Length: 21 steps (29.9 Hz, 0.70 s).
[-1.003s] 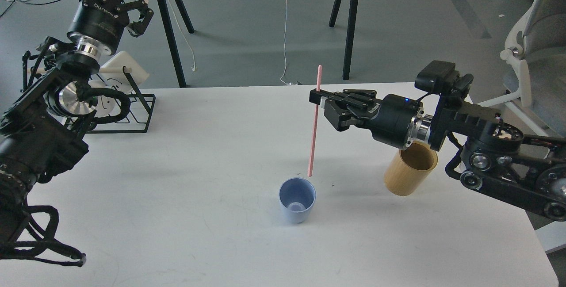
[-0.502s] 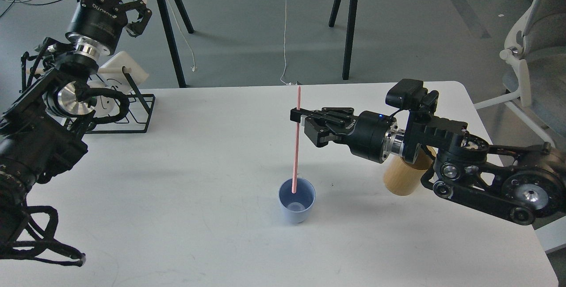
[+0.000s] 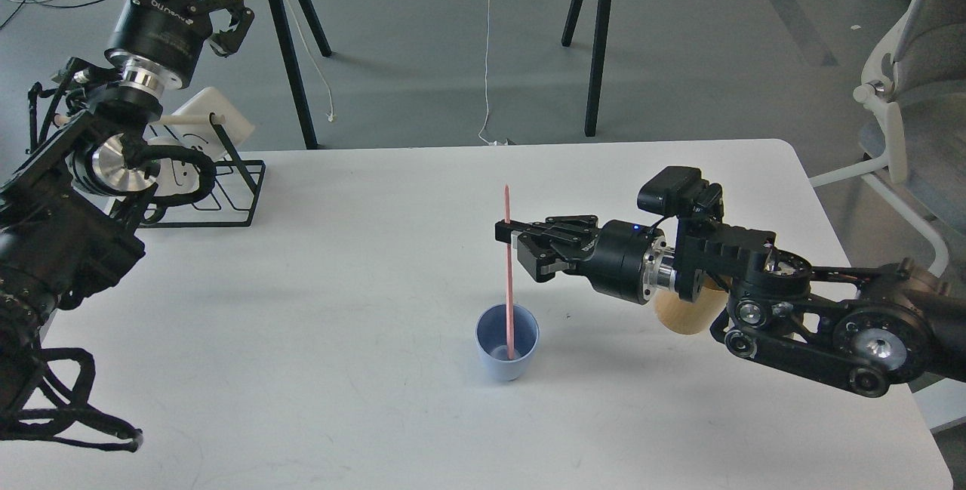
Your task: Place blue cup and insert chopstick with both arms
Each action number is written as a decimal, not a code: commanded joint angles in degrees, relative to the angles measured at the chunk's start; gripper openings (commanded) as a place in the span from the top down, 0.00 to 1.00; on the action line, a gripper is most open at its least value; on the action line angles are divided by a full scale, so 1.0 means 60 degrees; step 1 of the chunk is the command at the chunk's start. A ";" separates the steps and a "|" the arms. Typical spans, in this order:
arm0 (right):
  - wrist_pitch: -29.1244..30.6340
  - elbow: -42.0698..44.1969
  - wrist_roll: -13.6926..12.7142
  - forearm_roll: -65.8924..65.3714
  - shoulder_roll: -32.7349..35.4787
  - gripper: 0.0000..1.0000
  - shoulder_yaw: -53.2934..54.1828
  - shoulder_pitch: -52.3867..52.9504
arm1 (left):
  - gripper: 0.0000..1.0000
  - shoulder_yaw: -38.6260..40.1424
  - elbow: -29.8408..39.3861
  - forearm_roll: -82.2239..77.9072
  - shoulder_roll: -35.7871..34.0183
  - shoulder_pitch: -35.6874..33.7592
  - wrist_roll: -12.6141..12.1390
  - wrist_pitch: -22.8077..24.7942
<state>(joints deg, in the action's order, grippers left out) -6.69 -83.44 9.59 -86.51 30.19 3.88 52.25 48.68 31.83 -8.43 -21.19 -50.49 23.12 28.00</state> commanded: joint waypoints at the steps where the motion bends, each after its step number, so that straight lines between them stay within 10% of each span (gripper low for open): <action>1: -0.0013 -0.0009 -0.0001 0.0004 0.0008 0.79 -0.0031 -0.0052 | 0.00 -0.0027 -0.0002 -0.0001 -0.0013 0.0008 -0.0001 0.0000; 10: -0.0056 -0.0111 0.0276 0.0136 0.0314 0.42 0.0275 -0.0081 | 0.00 -0.0027 -0.0002 -0.0001 -0.0057 -0.0007 -0.0001 0.0000; 15: -0.0028 -0.0141 0.0570 0.0543 0.0637 0.05 0.2205 -0.0110 | 0.00 -0.0027 -0.0002 -0.0001 -0.0218 0.0008 -0.0001 0.0000; 21: 0.0601 0.0560 0.0468 0.3573 0.0638 0.01 0.4272 0.0036 | 0.00 -0.0042 -0.0002 -0.0001 -0.0160 0.0022 -0.0001 0.0000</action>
<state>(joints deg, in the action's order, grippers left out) -5.03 -82.97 12.63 -73.78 33.96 23.93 52.03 48.52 31.82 -8.43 -22.45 -50.41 23.12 28.00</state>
